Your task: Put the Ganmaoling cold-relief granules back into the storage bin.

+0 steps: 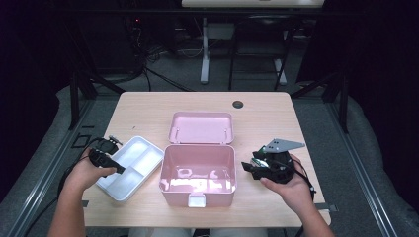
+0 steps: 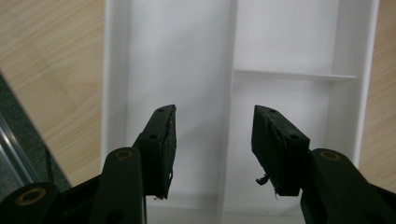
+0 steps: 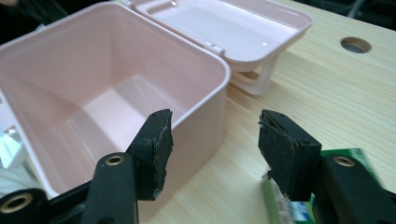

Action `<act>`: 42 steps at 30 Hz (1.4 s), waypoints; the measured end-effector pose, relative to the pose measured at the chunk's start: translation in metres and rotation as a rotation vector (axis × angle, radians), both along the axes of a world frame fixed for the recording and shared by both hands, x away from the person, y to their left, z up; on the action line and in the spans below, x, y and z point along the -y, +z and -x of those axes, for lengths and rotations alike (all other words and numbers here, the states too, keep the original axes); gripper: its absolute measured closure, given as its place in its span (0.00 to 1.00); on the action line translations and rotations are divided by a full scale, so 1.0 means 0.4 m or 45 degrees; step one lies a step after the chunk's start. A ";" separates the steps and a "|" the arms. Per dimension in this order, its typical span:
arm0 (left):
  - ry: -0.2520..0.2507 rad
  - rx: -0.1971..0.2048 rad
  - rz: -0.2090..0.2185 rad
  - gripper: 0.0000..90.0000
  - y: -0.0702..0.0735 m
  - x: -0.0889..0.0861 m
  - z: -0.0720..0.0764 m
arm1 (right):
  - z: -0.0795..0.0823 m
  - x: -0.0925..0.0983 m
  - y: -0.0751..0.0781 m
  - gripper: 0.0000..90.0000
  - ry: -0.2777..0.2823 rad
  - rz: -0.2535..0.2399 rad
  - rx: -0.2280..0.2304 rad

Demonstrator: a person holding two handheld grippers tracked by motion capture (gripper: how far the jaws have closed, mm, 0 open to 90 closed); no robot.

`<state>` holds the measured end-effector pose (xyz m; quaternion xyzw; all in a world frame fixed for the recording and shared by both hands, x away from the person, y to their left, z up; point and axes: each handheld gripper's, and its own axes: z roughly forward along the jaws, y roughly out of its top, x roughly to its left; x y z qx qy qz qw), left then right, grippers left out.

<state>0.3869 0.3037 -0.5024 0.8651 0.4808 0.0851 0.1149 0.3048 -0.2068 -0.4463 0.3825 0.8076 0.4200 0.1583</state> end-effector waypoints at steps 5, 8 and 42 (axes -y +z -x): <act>0.007 0.018 0.034 0.51 0.008 -0.016 -0.002 | -0.052 0.000 0.009 0.38 0.018 0.263 -0.145; 0.016 0.022 0.034 0.50 0.009 -0.022 -0.004 | -0.082 -0.001 0.006 0.34 0.026 0.426 -0.193; -0.078 -0.002 0.058 0.48 0.019 0.017 0.007 | -0.269 0.026 -0.069 0.11 0.080 0.802 -0.665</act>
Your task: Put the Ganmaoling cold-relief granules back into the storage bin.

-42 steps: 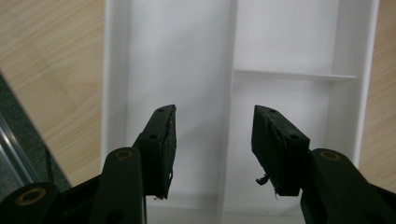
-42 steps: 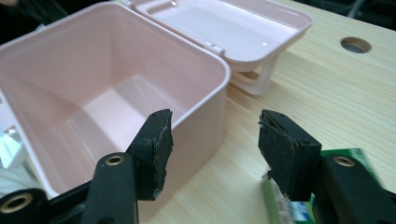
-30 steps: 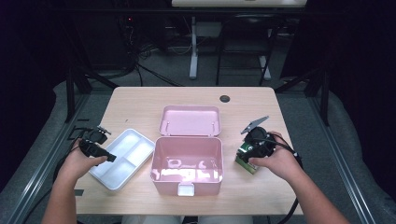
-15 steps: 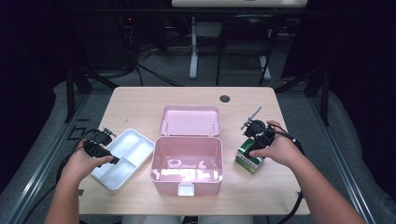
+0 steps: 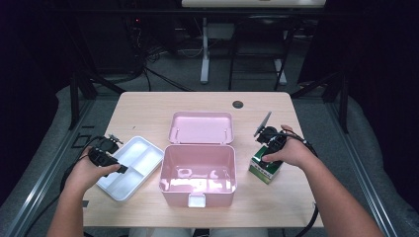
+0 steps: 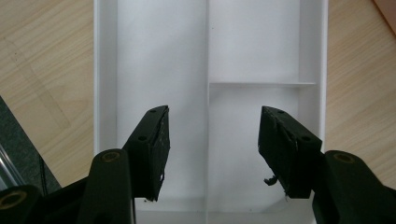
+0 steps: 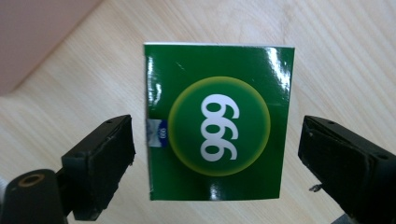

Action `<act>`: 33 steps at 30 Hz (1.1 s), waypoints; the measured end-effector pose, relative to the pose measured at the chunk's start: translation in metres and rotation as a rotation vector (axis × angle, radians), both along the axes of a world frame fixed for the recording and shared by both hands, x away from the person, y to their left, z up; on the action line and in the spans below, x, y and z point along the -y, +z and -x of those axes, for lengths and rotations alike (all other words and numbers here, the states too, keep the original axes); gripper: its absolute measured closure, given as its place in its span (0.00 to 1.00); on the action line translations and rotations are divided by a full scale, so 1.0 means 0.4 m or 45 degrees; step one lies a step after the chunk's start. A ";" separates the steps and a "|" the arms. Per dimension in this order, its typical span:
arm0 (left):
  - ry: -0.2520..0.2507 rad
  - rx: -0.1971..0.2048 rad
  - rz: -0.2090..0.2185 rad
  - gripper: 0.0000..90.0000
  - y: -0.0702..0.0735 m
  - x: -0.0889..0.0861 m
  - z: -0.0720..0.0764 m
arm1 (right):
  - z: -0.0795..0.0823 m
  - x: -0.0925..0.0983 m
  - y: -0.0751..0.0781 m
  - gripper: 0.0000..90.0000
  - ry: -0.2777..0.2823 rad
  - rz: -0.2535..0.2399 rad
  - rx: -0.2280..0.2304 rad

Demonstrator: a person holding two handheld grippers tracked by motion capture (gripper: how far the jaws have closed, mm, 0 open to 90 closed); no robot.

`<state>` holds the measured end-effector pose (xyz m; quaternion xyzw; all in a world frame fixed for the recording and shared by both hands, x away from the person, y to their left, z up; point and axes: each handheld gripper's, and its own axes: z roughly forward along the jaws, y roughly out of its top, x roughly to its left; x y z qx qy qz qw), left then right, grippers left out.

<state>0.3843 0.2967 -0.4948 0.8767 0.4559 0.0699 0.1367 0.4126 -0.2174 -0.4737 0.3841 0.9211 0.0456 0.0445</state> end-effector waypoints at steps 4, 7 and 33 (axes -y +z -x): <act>0.011 0.006 0.006 0.48 -0.001 -0.004 -0.001 | -0.012 0.002 -0.020 0.08 -0.026 -0.006 -0.021; 0.010 -0.002 0.009 0.48 -0.003 -0.006 -0.002 | -0.016 0.003 -0.034 0.08 -0.034 -0.005 -0.046; 0.011 -0.002 0.012 0.48 -0.004 -0.004 -0.003 | -0.035 0.001 -0.070 0.15 -0.051 0.000 -0.150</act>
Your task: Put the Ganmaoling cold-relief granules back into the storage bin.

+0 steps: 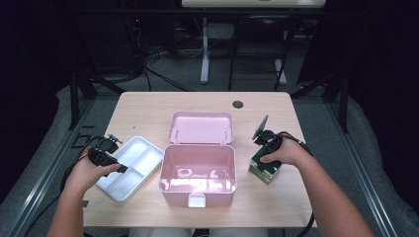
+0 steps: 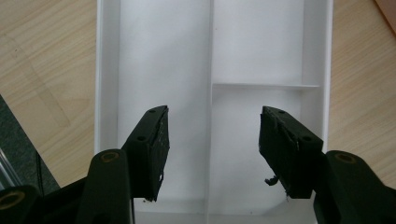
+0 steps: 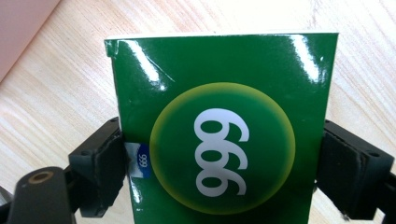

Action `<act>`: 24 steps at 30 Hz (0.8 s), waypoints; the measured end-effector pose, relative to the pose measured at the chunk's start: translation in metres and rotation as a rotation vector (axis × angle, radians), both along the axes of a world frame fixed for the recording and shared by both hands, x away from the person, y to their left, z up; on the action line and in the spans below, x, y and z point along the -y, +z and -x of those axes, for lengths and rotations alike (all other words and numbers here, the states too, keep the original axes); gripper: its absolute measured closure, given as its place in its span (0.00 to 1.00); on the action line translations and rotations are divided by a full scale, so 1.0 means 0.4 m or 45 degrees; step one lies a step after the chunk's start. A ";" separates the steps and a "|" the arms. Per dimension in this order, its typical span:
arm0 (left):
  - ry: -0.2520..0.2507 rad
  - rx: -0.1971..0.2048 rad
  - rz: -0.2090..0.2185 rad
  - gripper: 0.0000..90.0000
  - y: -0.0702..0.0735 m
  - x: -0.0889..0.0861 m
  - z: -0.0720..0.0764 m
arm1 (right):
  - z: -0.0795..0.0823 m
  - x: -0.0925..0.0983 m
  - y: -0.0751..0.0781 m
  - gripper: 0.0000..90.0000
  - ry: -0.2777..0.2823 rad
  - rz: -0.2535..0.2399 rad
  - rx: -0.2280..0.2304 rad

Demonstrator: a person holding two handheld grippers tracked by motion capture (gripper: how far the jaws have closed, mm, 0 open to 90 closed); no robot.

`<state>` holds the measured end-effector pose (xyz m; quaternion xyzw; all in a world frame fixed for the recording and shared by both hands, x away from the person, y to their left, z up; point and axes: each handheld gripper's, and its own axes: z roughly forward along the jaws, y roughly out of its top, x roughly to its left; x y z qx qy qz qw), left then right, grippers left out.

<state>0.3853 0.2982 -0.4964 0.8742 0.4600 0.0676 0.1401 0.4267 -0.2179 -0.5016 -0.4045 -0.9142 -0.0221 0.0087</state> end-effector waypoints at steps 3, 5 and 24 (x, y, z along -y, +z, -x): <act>0.002 -0.004 -0.002 0.48 -0.001 0.000 -0.001 | -0.001 0.000 -0.001 0.15 -0.004 0.001 -0.006; 0.002 -0.006 -0.002 0.48 -0.002 0.000 -0.001 | -0.003 0.001 -0.002 0.15 0.001 -0.002 -0.009; 0.010 -0.004 0.003 0.48 -0.001 -0.003 -0.001 | 0.002 0.009 0.025 0.19 0.002 0.001 -0.013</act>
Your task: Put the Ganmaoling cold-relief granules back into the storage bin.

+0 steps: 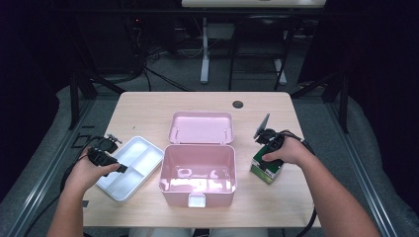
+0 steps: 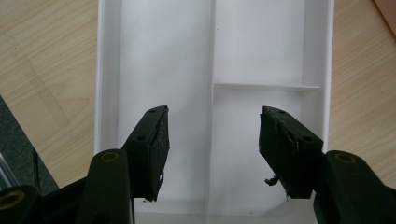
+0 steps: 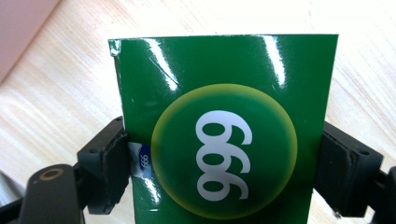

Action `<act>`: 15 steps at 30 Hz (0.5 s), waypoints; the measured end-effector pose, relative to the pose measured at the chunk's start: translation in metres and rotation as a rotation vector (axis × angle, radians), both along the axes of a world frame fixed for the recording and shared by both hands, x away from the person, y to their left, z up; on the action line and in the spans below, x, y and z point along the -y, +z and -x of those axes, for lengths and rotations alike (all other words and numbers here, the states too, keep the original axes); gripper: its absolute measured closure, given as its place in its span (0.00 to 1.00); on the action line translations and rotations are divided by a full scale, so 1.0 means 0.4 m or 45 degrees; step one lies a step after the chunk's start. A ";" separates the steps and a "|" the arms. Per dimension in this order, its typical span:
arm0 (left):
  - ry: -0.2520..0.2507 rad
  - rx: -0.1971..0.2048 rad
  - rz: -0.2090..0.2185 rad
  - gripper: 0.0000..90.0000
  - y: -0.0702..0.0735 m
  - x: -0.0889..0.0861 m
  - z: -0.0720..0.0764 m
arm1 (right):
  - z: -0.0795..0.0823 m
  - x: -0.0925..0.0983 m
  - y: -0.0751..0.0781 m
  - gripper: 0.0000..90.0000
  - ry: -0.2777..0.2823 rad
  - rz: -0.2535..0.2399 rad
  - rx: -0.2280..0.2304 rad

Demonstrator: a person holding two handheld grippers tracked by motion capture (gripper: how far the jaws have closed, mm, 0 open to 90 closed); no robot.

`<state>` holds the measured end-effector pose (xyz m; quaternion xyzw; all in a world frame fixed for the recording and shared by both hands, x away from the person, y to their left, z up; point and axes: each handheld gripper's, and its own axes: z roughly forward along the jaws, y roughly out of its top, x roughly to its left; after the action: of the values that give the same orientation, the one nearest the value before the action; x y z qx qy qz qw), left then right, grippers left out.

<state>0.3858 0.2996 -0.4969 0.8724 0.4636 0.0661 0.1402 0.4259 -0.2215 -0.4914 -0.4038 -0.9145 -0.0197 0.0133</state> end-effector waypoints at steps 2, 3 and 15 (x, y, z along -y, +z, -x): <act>-0.001 0.001 0.002 0.48 0.000 0.001 0.000 | 0.002 0.000 0.016 0.19 0.005 -0.016 0.007; -0.001 0.001 0.002 0.48 0.000 0.001 0.000 | 0.002 0.000 0.027 0.19 0.011 -0.017 0.005; -0.002 0.004 0.010 0.48 0.000 0.000 0.000 | 0.019 -0.026 0.155 0.19 0.199 0.019 0.115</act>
<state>0.3859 0.2996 -0.4970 0.8720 0.4631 0.0656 0.1445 0.4185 -0.2112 -0.4296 -0.3301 -0.9430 -0.0300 -0.0293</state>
